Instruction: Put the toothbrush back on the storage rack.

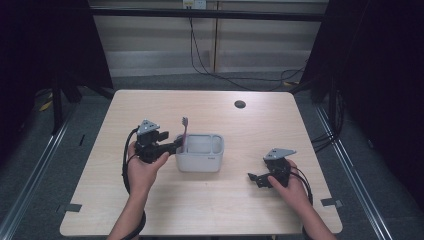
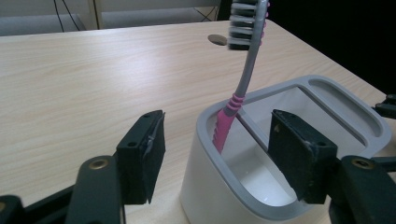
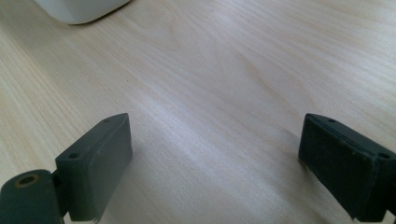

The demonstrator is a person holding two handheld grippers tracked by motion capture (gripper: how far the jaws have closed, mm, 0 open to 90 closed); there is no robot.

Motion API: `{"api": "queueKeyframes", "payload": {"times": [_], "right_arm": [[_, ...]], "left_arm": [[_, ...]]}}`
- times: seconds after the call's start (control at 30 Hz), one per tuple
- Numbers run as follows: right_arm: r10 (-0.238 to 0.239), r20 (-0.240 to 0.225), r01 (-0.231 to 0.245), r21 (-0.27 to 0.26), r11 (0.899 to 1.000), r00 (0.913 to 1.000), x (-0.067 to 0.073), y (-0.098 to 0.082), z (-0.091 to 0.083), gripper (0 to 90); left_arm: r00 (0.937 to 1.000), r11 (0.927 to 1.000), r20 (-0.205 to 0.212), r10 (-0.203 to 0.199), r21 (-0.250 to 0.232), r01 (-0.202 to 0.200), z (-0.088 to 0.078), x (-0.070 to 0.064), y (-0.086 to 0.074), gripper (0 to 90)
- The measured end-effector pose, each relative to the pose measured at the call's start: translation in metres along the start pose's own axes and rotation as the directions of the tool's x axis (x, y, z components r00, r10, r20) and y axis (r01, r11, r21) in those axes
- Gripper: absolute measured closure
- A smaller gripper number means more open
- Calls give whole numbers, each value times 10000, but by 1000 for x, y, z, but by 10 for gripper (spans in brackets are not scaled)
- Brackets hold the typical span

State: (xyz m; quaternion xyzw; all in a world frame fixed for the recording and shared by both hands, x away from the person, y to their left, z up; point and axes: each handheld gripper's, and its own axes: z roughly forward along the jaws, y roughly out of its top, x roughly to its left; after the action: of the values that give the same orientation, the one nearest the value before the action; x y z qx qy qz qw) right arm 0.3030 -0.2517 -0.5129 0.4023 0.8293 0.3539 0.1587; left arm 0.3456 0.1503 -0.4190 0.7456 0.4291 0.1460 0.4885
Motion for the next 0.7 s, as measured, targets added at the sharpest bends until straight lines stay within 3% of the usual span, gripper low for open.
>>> {"api": "queueKeyframes", "payload": {"times": [0.1, 0.23, 0.7], "right_arm": [[2, 0, -2, -1, 10000, 10000, 0, 0, 0, 90], [15, -4, -15, 12, 10000, 10000, 0, 0, 0, 90], [16, -1, -16, 9, 10000, 10000, 0, 0, 0, 90]], "left_arm": [[9998, 9998, -37, 192, 44, -192, 0, 1, -1, 349], [10000, 9999, 30, -80, -67, 81, -1, 2, -1, 328], [9995, 9997, 252, -212, 87, 210, -7, 9, -3, 293]]}}
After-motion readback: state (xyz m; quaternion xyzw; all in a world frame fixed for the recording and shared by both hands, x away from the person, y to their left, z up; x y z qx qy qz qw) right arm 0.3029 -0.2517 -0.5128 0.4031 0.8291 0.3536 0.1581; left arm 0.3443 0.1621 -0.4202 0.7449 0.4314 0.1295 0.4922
